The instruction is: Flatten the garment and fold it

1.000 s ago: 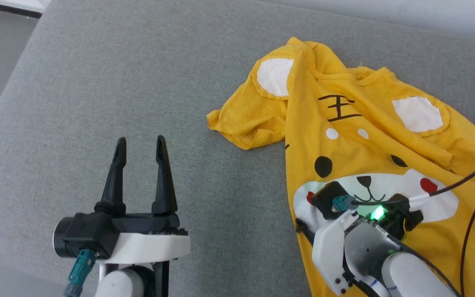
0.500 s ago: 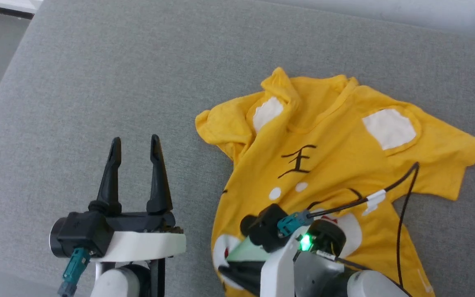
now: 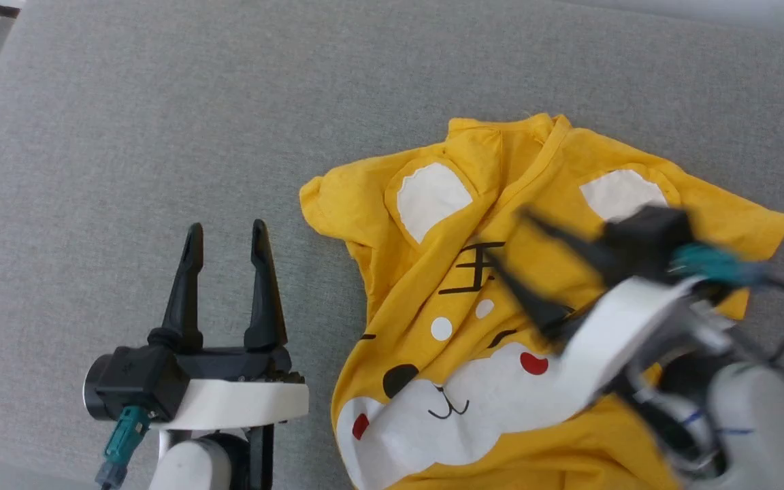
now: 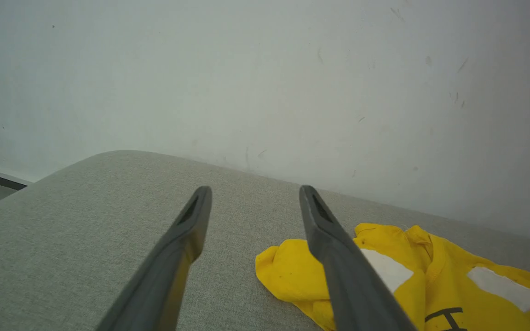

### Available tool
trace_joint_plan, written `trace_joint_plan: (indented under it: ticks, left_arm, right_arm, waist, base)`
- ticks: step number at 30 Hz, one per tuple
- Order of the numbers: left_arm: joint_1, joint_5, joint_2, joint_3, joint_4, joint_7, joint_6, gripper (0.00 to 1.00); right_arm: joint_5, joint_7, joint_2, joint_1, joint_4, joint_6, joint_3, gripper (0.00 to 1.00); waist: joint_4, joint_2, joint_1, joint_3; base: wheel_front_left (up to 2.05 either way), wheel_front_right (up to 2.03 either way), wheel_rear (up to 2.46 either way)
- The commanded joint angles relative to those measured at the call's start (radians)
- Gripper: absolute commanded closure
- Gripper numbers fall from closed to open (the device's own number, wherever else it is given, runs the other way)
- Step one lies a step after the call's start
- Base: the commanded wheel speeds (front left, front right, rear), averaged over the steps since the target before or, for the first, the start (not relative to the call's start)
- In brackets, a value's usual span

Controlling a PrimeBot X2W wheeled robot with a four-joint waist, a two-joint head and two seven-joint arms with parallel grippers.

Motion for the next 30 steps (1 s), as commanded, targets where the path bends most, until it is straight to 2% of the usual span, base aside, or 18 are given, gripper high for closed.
trace_joint_plan:
  ticks: [1,2,5,8,13,19,30]
  left_arm:
    - [-0.022,0.004,-0.005,0.000,-0.006,-0.005,-0.006,0.00]
    - [-0.022,0.004,-0.005,0.000,-0.006,-0.005,-0.006,0.00]
    - [-0.034,0.009,-0.005,-0.001,-0.016,-0.005,-0.007,0.00]
    - [-0.047,0.013,-0.005,-0.006,-0.024,-0.005,-0.007,0.00]
    - [-0.060,0.015,-0.005,-0.016,-0.029,-0.005,-0.008,0.00]
    - [-0.062,0.010,-0.005,-0.025,-0.023,-0.005,-0.007,0.00]
    - [-0.077,0.009,-0.005,-0.042,-0.009,-0.005,-0.012,0.00]
  right_arm:
    - [-0.058,-0.030,-0.008,-0.026,-0.025,-0.001,-0.082,0.00]
    - [-0.058,-0.030,-0.008,-0.026,-0.025,-0.001,-0.082,0.00]
    - [-0.192,-0.060,-0.050,-0.039,-0.050,-0.001,-0.259,0.00]
    - [-0.267,-0.045,-0.083,-0.029,-0.045,-0.001,-0.398,0.00]
    - [-0.287,0.020,-0.110,0.010,-0.014,-0.001,-0.529,0.00]
    - [-0.289,0.111,-0.123,0.056,0.042,-0.001,-0.577,0.00]
    - [-0.261,0.133,-0.102,0.040,0.166,-0.001,-0.575,0.00]
  waist:
    - [-0.014,0.0000,-0.0001,0.018]
    - [-0.014,0.0000,-0.0001,0.018]
    - [-0.020,0.0000,-0.0001,0.037]
    - [-0.020,0.0000,-0.0001,0.057]
    - [-0.014,0.0000,-0.0001,0.081]
    - [-0.003,0.0000,-0.0001,0.095]
    - [0.028,0.0000,-0.0001,0.111]
  base:
    - [0.00,0.00,0.00]
    - [0.00,0.00,0.00]
    - [0.00,0.00,0.00]
    - [0.00,0.00,0.00]
    - [0.00,0.00,0.00]
    - [0.00,0.00,0.00]
    - [0.00,0.00,0.00]
